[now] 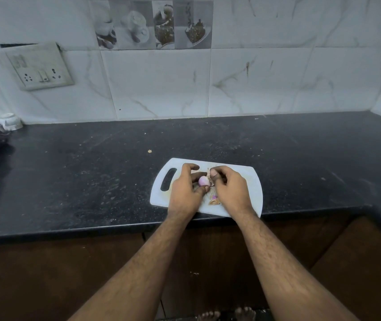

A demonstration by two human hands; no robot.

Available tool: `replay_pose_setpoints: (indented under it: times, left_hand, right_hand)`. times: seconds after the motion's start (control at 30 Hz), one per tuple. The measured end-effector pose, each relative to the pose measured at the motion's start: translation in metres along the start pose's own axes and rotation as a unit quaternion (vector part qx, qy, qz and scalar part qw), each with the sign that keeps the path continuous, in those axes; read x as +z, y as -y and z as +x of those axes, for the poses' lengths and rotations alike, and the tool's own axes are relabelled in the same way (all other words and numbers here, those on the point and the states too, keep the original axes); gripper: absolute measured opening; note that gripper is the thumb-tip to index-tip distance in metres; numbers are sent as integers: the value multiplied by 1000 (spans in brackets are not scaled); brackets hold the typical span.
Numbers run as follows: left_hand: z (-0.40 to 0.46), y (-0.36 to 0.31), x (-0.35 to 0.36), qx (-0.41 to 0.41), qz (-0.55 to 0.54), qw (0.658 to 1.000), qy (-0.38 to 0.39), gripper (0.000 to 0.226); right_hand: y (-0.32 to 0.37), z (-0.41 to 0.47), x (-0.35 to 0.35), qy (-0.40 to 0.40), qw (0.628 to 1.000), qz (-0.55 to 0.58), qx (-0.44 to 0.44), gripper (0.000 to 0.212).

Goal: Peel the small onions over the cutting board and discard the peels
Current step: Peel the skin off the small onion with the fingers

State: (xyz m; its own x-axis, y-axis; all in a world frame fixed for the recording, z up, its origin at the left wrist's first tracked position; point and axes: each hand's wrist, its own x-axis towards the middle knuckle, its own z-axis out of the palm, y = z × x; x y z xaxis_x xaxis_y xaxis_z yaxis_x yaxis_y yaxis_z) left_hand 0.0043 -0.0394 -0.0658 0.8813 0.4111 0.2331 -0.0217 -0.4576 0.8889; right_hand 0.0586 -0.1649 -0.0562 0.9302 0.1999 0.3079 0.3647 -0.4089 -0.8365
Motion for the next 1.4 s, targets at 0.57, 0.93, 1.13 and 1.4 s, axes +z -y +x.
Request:
replay_pose_setpoints:
  times: [0.57, 0.93, 1.13, 1.4]
  left_hand:
    - [0, 2, 2, 46, 24, 998, 21, 27]
    - [0, 2, 5, 45, 39, 998, -37, 27]
    - [-1, 1, 4, 50, 32, 997, -51, 34]
    - [-4, -3, 2, 41, -2, 998, -52, 47]
  right_hand:
    - [1, 2, 4, 58, 996, -59, -12, 14]
    - [-1, 2, 1, 23, 997, -73, 7, 21]
    - [-7, 3, 1, 1, 1000, -24, 15, 19]
    - [-6, 2, 4, 61, 997, 32, -25, 21]
